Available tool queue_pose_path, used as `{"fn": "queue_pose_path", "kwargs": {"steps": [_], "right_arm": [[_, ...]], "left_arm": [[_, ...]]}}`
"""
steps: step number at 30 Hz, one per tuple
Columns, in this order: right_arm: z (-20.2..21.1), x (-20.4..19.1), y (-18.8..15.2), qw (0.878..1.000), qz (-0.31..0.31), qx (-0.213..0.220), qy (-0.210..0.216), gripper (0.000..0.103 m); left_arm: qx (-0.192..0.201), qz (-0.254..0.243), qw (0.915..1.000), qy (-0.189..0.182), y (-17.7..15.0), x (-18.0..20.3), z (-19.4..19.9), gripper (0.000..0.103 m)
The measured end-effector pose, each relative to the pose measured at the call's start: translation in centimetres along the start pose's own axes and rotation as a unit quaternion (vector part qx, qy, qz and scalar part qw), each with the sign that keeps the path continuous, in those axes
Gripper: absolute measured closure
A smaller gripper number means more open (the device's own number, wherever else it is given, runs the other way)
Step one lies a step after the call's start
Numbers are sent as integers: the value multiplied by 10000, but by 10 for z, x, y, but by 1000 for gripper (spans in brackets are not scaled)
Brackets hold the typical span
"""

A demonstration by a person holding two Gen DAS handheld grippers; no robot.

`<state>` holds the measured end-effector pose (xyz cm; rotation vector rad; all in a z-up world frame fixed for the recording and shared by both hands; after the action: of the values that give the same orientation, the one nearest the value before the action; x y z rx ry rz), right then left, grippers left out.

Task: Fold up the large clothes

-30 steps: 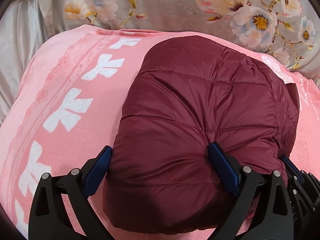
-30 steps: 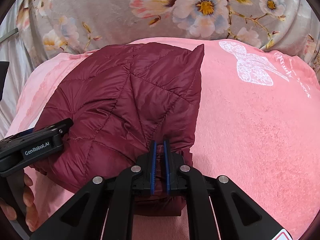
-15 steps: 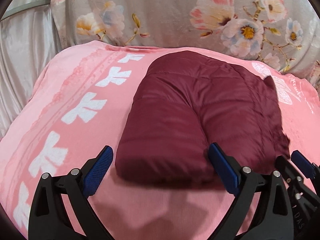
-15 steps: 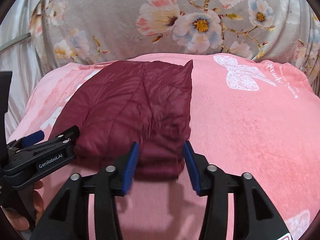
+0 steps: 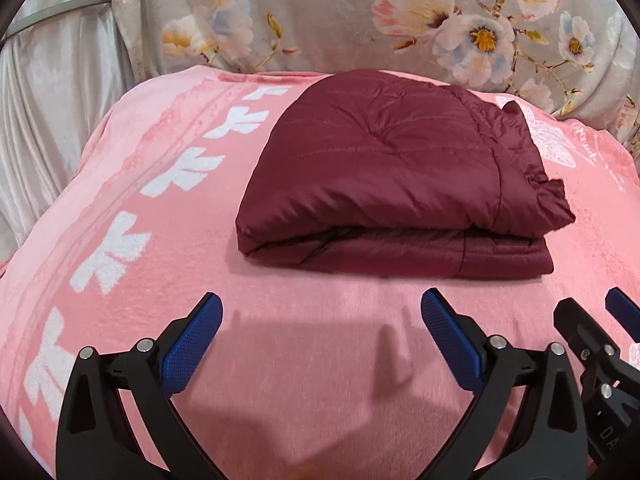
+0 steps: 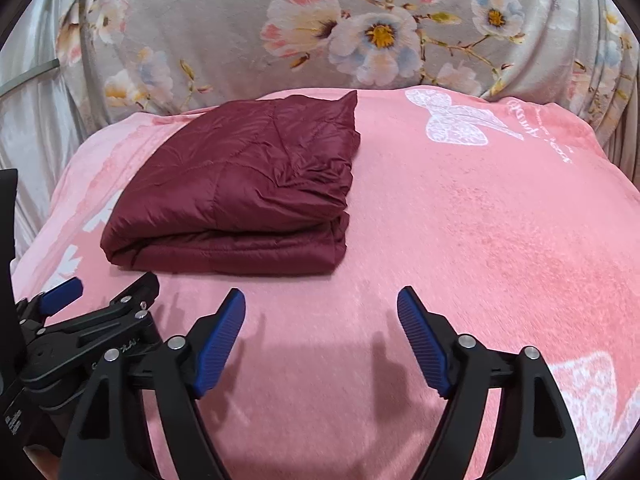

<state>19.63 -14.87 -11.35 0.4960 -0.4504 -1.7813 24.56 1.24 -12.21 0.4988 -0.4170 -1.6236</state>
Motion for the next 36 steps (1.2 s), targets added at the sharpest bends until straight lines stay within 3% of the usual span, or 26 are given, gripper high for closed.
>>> {"fn": "queue_pose_path", "kwargs": {"steps": [9,36], "right_arm": [[0,-10,-1,9991,235,51,-348,20],[0,-9,-1,9990,170,40,-414,20]], "left_arm": [[4,107,9999,114,-2,-2,0,5],[104,77,9996,237,-3,0,4,6]]}}
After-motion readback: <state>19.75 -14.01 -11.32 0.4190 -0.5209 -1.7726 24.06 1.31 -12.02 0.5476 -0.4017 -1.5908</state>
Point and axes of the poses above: each gripper's, at about its wrist camera, not at the fingertips, and z roughly against the way its jaws point, x to its right, y to its top, the point moved 3 cm from there along -z, roughly the way its jaws point, and after that the axes turned 15 degrees about -x, right-handed, at the moved point
